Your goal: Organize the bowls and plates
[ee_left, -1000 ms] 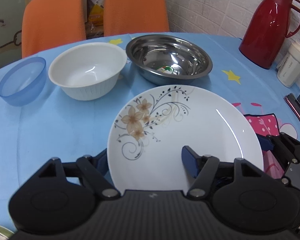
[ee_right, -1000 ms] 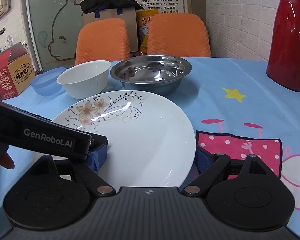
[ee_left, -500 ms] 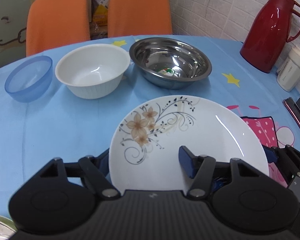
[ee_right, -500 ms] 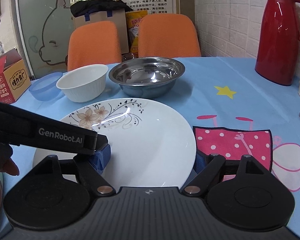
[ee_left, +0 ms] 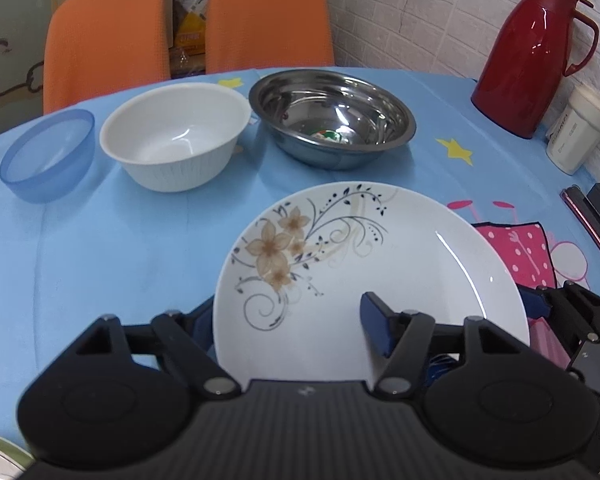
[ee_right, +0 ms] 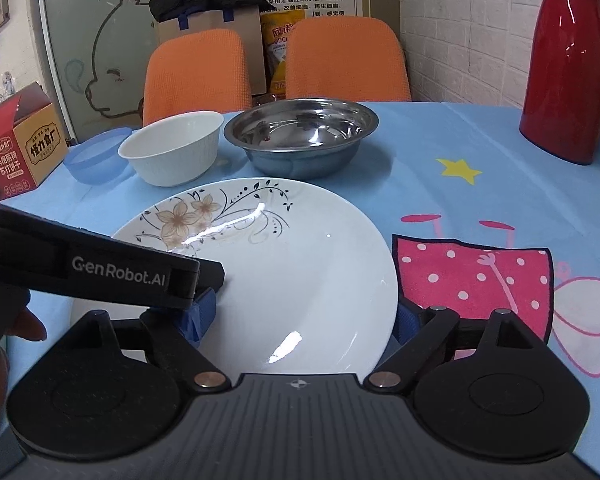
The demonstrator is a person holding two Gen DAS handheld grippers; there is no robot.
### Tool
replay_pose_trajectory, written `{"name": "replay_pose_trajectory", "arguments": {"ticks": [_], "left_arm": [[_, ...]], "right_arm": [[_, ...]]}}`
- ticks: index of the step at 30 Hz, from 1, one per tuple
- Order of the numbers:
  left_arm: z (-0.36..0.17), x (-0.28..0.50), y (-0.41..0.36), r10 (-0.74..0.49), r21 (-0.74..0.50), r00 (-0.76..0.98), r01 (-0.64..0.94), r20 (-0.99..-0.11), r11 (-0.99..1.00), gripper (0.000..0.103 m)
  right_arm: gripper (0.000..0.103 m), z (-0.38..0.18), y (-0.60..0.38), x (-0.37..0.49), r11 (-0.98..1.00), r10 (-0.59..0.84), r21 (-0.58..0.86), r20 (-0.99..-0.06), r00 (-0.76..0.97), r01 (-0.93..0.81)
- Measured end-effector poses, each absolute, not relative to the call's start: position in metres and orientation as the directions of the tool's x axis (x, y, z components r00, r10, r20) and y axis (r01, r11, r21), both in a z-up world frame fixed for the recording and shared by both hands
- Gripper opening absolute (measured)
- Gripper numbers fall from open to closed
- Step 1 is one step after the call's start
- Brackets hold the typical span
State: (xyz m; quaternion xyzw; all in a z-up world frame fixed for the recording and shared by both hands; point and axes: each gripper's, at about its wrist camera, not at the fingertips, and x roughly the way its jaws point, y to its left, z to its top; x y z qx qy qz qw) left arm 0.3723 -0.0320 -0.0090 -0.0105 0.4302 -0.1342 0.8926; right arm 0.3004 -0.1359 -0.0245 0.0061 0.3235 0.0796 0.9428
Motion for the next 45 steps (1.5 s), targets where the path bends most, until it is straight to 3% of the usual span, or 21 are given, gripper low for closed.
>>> {"name": "replay_pose_trajectory", "arguments": {"ticks": [8,17,31,45], "left_arm": [[-0.005,0.373,-0.033,-0.225,-0.133,0.59,0.195,-0.776,0.972,0.06],[0.032,0.352,-0.025,-0.224,-0.113,0.652,0.208,-0.724,0.972,0.06],[0.088,0.265,0.074,-0.116,-0.093,0.758,0.073,-0.642,0.993,0.059],[0.056,0.187,0.157,-0.049,-0.163,0.762,-0.075,-0.646,0.984,0.058]], "right_arm": [[0.077,-0.025,-0.13,0.296,0.992,0.124,0.052,-0.601,0.79,-0.117],[0.077,0.002,-0.122,0.276,0.995,0.103,0.037,-0.522,0.847,-0.098],[0.077,0.047,-0.041,0.223,0.972,0.229,0.041,-0.415,0.88,-0.233],[0.078,0.025,0.036,0.171,0.928,0.348,0.052,-0.479,0.806,-0.37]]}}
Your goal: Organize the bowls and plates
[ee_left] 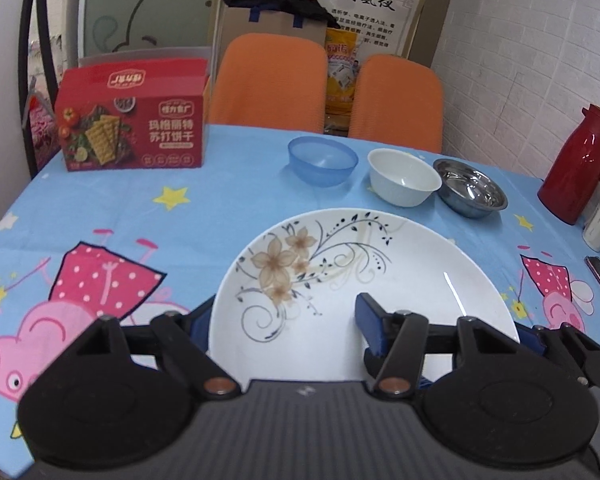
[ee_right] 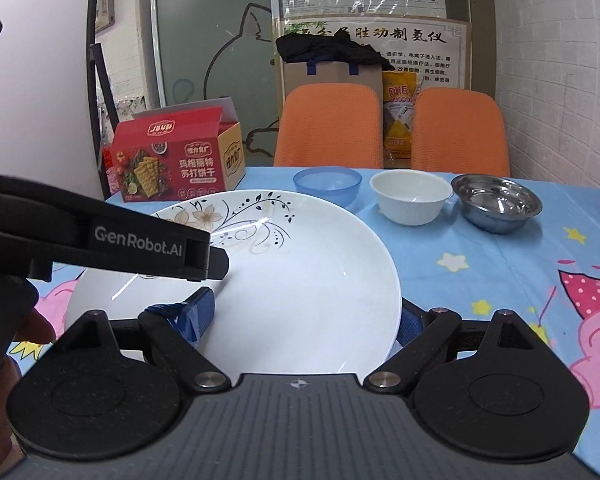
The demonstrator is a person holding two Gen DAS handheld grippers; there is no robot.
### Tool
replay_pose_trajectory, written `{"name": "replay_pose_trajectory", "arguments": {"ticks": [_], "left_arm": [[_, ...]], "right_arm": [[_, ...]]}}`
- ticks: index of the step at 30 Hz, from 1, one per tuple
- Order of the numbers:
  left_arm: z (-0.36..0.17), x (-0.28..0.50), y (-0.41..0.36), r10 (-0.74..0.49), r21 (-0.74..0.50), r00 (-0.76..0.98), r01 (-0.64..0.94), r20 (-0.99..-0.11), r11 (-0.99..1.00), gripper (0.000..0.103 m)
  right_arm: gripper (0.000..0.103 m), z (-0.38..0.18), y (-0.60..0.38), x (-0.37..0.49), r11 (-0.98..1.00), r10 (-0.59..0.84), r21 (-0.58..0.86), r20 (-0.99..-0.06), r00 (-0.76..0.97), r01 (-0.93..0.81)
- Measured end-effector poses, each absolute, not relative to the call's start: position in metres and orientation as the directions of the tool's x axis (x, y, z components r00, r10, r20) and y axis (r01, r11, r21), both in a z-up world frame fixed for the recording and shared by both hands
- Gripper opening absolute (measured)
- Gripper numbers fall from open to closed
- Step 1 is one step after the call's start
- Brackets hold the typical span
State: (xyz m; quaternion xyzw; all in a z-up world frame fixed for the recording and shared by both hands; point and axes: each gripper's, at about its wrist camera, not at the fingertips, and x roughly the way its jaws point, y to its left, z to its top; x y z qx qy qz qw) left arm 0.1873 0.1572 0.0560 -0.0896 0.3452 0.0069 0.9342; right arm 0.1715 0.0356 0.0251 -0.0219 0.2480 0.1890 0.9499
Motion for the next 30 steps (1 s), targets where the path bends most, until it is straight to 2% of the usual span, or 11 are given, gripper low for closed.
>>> {"name": "replay_pose_trajectory", "arguments": {"ticks": [8,17,21,24,30], "left_arm": [[0.024,0.174,0.176,-0.059,-0.2,0.723,-0.111,-0.688,0.974,0.058],[0.01,0.175,0.186,-0.076,-0.221,0.716,-0.112,-0.694,0.969,0.059],[0.013,0.174,0.193,-0.109,-0.267,0.735,-0.101,-0.669,0.958,0.064],[0.029,0.168,0.194,-0.074,-0.244,0.787,-0.099,-0.612,0.965,0.07],[0.049,0.168,0.188,-0.057,-0.21,0.817,-0.08,-0.574,0.974,0.07]], "right_arm": [[0.078,0.007,0.054,0.154,0.915,0.363,0.041,-0.518,0.774,-0.402],[0.078,-0.007,0.056,0.156,0.902,0.394,0.077,-0.548,0.738,-0.424],[0.076,-0.005,0.054,0.158,0.904,0.399,0.094,-0.536,0.744,-0.417],[0.077,-0.001,0.05,0.16,0.921,0.371,0.092,-0.512,0.775,-0.38],[0.076,0.007,0.044,0.16,0.92,0.375,0.081,-0.468,0.8,-0.384]]}}
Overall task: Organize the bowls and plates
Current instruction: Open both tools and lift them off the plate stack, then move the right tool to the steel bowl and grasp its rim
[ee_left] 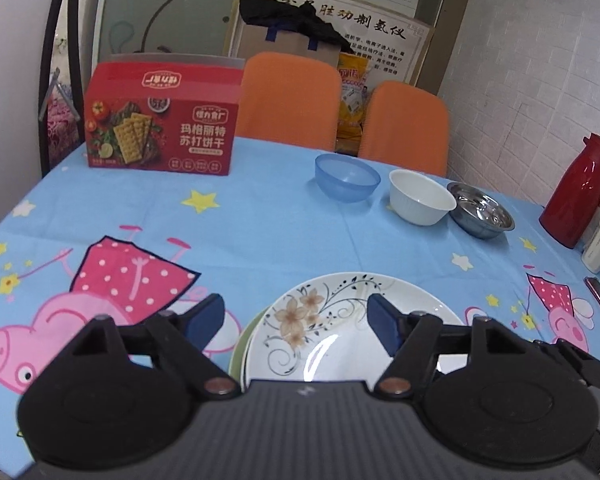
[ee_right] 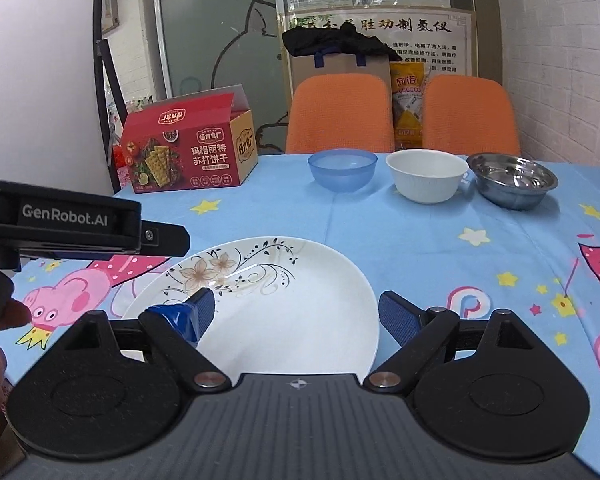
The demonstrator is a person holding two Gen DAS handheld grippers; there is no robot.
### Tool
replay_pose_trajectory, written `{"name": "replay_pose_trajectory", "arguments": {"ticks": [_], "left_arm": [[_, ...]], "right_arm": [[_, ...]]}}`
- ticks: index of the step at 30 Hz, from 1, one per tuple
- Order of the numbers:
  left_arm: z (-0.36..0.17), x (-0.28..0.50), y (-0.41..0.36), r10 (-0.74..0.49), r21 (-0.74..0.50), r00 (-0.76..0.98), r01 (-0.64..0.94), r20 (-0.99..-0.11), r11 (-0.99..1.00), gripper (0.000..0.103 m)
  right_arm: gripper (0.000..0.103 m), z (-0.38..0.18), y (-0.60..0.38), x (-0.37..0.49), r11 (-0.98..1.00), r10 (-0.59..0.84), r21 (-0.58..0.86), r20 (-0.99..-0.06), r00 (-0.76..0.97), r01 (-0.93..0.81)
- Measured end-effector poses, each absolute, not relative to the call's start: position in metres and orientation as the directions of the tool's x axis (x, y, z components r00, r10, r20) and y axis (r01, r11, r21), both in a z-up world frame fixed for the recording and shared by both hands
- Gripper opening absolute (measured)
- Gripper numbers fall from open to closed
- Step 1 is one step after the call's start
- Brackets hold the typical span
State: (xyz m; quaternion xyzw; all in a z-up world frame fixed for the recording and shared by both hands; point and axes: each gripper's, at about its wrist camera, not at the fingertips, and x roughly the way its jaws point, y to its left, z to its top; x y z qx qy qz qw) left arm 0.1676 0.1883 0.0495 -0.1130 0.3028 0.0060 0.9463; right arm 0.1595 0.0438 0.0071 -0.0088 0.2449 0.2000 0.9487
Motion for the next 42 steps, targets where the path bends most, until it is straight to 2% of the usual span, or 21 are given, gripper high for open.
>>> {"name": "replay_pose_trajectory", "arguments": {"ticks": [8,19,27,35,42], "left_arm": [[0.046,0.174,0.168,-0.087,-0.199,0.799,-0.041,-0.595,0.979,0.071],[0.052,0.213,0.123,-0.146,-0.167,0.764,0.05,-0.628,0.985,0.073],[0.06,0.279,0.068,-0.192,-0.133,0.714,0.139,-0.674,0.981,0.074],[0.065,0.357,0.029,-0.179,-0.085,0.702,0.167,-0.689,0.982,0.074],[0.077,0.466,-0.005,-0.279,-0.134,0.673,0.26,-0.685,0.956,0.075]], "right_arm": [[0.076,0.01,0.031,0.156,0.916,0.387,0.093,-0.458,0.801,-0.39],[0.076,0.013,-0.053,0.187,0.967,0.253,0.108,-0.474,0.843,-0.23],[0.077,0.018,-0.117,0.229,0.983,0.186,0.091,-0.491,0.851,-0.163],[0.077,0.022,-0.162,0.289,0.986,0.167,0.087,-0.525,0.834,-0.143],[0.077,0.035,-0.189,0.357,0.981,0.18,0.165,-0.553,0.813,-0.104]]}}
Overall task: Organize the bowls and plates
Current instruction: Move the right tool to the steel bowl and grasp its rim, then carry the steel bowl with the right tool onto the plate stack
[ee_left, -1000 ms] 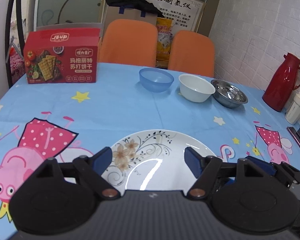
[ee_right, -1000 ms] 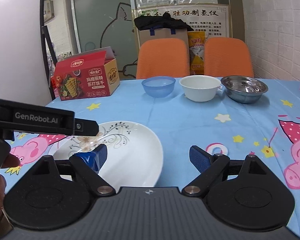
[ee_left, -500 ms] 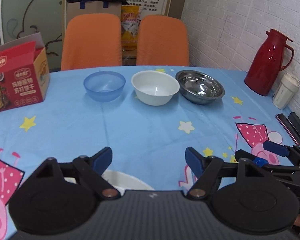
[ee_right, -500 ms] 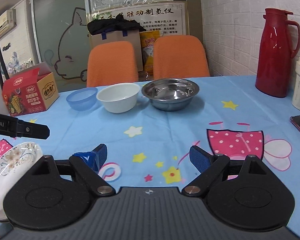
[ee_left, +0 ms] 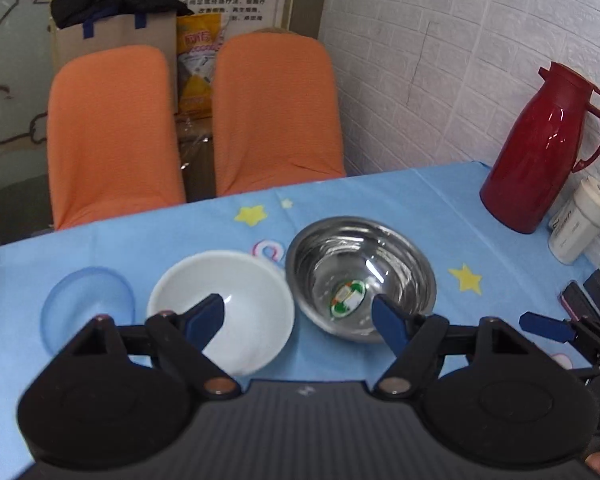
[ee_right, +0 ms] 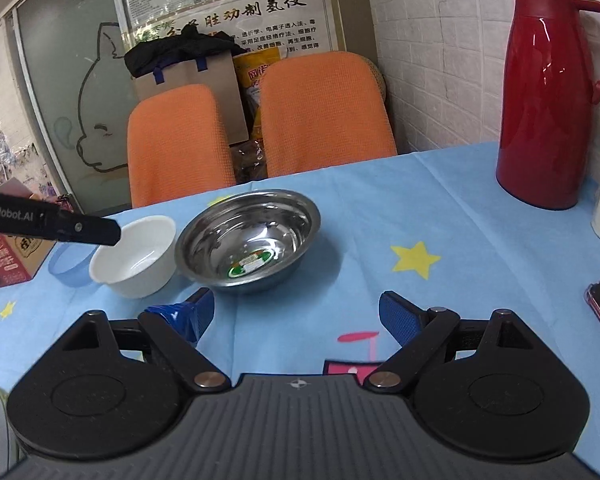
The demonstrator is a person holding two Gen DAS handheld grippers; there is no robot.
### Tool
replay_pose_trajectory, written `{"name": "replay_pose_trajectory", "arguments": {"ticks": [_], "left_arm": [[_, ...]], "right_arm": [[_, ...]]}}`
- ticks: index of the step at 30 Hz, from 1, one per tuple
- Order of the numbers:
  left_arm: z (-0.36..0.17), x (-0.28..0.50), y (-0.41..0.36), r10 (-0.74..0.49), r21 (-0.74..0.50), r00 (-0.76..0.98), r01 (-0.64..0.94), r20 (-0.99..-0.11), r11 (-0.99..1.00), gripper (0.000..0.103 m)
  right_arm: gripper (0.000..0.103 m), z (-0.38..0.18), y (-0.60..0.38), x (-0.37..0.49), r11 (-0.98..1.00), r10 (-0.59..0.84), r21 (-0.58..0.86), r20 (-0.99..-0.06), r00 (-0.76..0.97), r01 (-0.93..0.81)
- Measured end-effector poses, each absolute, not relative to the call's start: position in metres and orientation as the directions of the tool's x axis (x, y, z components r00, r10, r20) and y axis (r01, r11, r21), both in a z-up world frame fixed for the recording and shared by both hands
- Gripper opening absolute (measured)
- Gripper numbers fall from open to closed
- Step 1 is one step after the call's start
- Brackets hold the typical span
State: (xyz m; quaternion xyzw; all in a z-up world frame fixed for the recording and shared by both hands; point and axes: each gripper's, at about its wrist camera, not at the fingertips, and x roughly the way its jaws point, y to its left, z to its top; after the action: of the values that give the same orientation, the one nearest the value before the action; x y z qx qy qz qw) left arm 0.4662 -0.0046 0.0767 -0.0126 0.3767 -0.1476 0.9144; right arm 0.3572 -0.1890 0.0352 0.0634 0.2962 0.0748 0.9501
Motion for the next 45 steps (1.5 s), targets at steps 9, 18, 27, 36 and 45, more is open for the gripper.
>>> {"name": "replay_pose_trajectory", "arguments": {"ticks": [9,18,27,36,45], "left_arm": [[0.033,0.588,-0.033,-0.343,-0.198,0.517,0.315,-0.785,0.928,0.076],[0.02,0.605,-0.05,-0.33,-0.143,0.503,0.375,-0.799,0.916,0.065],[0.015,0.597,-0.07,-0.278,-0.048,0.496,0.426,-0.823,0.903,0.041],[0.037,0.564,-0.081,-0.264,-0.006,0.516,0.448,-0.815,0.894,0.041],[0.037,0.508,-0.084,-0.253,-0.009,0.498,0.441,-0.83,0.898,0.044]], "right_arm": [[0.077,0.012,-0.188,0.429,0.975,0.196,0.203,-0.618,0.762,-0.087],[0.074,-0.01,-0.173,0.458,0.973,0.222,0.195,-0.657,0.72,-0.121],[0.066,-0.009,-0.159,0.442,0.958,0.287,0.191,-0.641,0.712,-0.215],[0.068,0.011,-0.166,0.413,0.954,0.297,0.219,-0.629,0.718,-0.203],[0.07,0.003,-0.171,0.382,0.91,0.384,0.39,-0.654,0.652,-0.145]]}}
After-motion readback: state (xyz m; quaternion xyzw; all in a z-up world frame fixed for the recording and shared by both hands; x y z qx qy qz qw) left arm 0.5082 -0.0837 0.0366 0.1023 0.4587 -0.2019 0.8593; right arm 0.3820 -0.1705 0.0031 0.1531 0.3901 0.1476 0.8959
